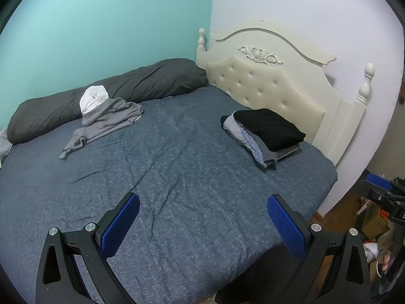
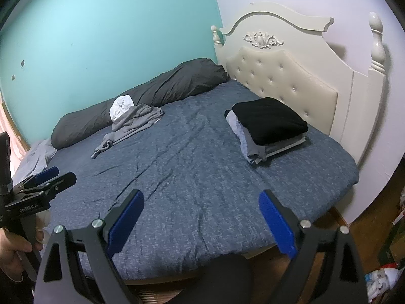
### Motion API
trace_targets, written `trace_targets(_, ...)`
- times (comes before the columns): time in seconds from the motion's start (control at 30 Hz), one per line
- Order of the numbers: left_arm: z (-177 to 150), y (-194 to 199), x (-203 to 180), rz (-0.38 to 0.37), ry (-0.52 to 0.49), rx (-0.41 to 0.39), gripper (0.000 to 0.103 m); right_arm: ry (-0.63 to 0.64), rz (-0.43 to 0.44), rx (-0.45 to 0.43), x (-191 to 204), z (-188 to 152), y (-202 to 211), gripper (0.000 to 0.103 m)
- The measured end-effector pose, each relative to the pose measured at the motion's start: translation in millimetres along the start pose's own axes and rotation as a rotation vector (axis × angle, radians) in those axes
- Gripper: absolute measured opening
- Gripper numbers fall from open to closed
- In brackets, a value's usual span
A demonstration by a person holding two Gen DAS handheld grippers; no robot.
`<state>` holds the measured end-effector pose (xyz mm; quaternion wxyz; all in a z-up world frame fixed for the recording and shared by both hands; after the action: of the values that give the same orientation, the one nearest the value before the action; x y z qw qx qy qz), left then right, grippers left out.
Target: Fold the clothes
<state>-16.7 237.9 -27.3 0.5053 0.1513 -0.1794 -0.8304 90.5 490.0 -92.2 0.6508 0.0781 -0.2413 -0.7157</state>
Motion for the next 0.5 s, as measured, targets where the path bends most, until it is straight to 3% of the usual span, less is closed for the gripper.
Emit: trace_targets(0.5,-0.5,-1.2,-2.9,-0.001,-0.001,-0.002,0.103,-0.004,-0.002,0.005,-3.0,-1.6,-0.9,0.093)
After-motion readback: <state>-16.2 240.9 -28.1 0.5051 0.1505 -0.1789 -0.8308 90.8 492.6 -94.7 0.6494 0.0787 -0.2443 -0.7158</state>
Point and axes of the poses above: each gripper's, at about its wrist camera, not at the fingertips, and y roughly against the way its jaws point, x to its left, z to its top, the point moved 1 cm from there along -y, roughly the way its jaws point, and after that the axes turned 11 degrees about -x, right-handed, at the moved point
